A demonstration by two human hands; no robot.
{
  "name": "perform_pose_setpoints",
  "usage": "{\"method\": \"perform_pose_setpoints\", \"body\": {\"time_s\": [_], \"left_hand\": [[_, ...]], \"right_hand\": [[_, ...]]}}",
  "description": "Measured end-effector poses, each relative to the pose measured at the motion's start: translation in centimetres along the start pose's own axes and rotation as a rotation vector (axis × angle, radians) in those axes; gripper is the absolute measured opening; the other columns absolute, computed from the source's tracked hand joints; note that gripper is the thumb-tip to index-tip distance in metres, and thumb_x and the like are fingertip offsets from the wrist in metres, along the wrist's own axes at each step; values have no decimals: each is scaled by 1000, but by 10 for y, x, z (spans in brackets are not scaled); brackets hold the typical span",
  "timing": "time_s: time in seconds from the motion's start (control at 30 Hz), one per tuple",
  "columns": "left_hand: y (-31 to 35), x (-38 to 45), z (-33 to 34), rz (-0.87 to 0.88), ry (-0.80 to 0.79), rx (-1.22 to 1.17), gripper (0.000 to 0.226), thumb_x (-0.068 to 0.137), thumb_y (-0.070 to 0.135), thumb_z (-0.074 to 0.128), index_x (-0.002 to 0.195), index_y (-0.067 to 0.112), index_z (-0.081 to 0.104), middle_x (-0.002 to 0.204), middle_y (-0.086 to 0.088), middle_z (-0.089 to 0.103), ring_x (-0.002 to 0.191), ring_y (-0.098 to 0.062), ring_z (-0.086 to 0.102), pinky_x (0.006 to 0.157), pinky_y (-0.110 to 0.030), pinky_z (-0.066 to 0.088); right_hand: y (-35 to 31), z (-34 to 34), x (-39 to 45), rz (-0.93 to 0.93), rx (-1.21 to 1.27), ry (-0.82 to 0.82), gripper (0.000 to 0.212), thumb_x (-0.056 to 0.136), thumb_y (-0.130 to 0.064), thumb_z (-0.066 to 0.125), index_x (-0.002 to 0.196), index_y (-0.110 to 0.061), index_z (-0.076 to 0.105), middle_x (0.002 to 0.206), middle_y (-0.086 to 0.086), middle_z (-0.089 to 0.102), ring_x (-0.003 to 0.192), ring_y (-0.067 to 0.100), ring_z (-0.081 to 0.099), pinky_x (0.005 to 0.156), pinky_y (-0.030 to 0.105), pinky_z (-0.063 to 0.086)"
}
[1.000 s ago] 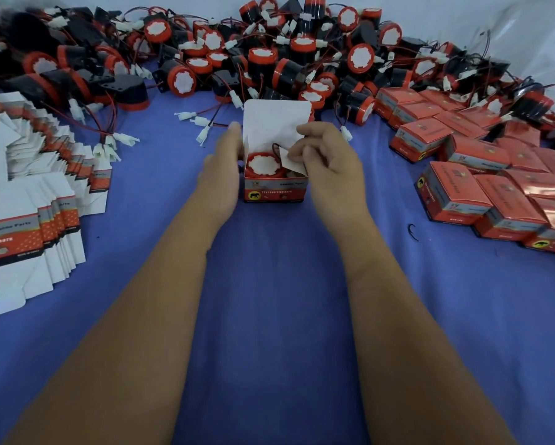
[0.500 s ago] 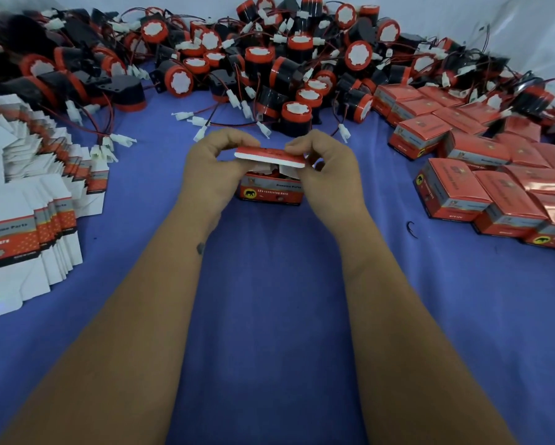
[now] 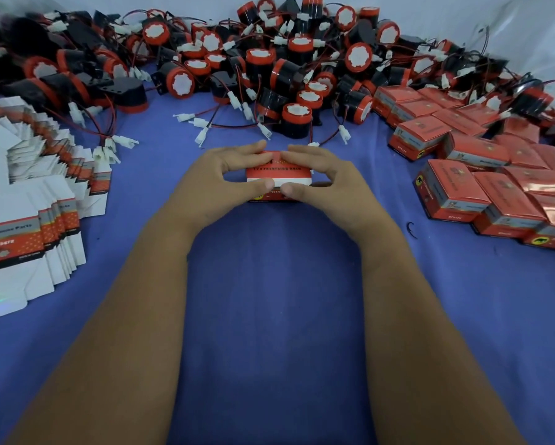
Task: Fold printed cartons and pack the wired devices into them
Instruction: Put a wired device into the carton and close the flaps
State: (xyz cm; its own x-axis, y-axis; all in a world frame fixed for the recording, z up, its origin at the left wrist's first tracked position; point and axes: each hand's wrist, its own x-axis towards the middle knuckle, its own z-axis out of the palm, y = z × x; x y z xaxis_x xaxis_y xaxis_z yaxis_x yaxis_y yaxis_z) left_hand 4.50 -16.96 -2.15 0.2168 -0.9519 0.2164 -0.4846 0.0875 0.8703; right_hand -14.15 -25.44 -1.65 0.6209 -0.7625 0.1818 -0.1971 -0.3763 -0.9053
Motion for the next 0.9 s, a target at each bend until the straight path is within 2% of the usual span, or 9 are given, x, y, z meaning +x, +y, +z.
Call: {"method": "perform_pose_setpoints", "body": {"time_s": [0.13, 0.27, 0.37, 0.43, 0.53, 0.63, 0.73, 0.83, 0.9], "left_hand": [[-1, 1, 3, 31, 38, 41, 46, 85, 24, 76, 129, 24, 64, 143, 14, 54, 127, 9, 45, 98, -5, 38], [-1, 2, 7, 7, 78, -45, 36, 89, 28, 71, 124, 29, 66, 138, 15, 57, 128, 7, 48, 104, -23, 46], [0, 4, 9, 22, 133, -51, 29, 94, 31, 66, 122, 37, 64, 133, 17, 60, 124, 7, 52, 104, -21, 46], [0, 5, 11, 34, 167, -51, 27, 94, 29, 66, 121, 35, 65, 129, 16, 63, 122, 4, 55, 104, -23, 47], [2, 6, 15, 66, 221, -140, 22, 91, 17, 70, 105, 34, 69, 124, 8, 66, 120, -2, 59, 102, -28, 50], [2, 8, 18, 73, 322, -149, 21, 88, 11, 73, 92, 32, 70, 118, 4, 67, 115, -6, 62, 95, -26, 54], [0, 8, 19, 76, 333, -124, 15, 88, 14, 74, 98, 25, 72, 119, 4, 68, 113, -4, 62, 90, -22, 55], [-4, 7, 18, 78, 283, -59, 22, 84, 12, 78, 104, 20, 73, 123, 6, 67, 123, -5, 57, 102, -28, 50], [-4, 6, 17, 68, 230, -48, 29, 80, 5, 79, 103, 21, 71, 125, 9, 63, 132, -9, 50, 111, -33, 42]], "right_hand": [[2, 6, 1, -46, -85, 92, 43, 83, -16, 77, 124, -24, 66, 129, -13, 56, 122, 0, 48, 104, 36, 47], [2, 10, 3, -60, -80, 170, 34, 85, -21, 75, 118, -23, 69, 123, -12, 62, 112, -7, 53, 103, 31, 47], [1, 12, 4, -69, -75, 212, 30, 89, -25, 71, 118, -19, 70, 123, -7, 65, 116, 4, 57, 102, 34, 48], [1, 13, 5, -73, -86, 224, 30, 91, -25, 69, 119, -18, 69, 124, -4, 66, 117, 8, 58, 100, 37, 49], [2, 14, 6, -70, -97, 238, 28, 92, -22, 68, 120, -19, 68, 124, -5, 65, 115, 9, 58, 98, 35, 50], [1, 17, 6, -77, -57, 278, 19, 92, -13, 66, 107, -24, 66, 115, -9, 65, 107, 12, 63, 89, 35, 55], [1, 18, 6, -54, 4, 302, 13, 92, -5, 64, 97, -17, 66, 124, -4, 63, 108, 10, 62, 89, 34, 56], [3, 17, 7, -46, 13, 315, 10, 91, -2, 64, 88, -12, 65, 129, 2, 63, 112, 12, 61, 93, 34, 54], [3, 16, 5, -49, 28, 315, 18, 90, -1, 63, 83, -17, 63, 128, 1, 63, 112, 13, 62, 93, 35, 55]]}}
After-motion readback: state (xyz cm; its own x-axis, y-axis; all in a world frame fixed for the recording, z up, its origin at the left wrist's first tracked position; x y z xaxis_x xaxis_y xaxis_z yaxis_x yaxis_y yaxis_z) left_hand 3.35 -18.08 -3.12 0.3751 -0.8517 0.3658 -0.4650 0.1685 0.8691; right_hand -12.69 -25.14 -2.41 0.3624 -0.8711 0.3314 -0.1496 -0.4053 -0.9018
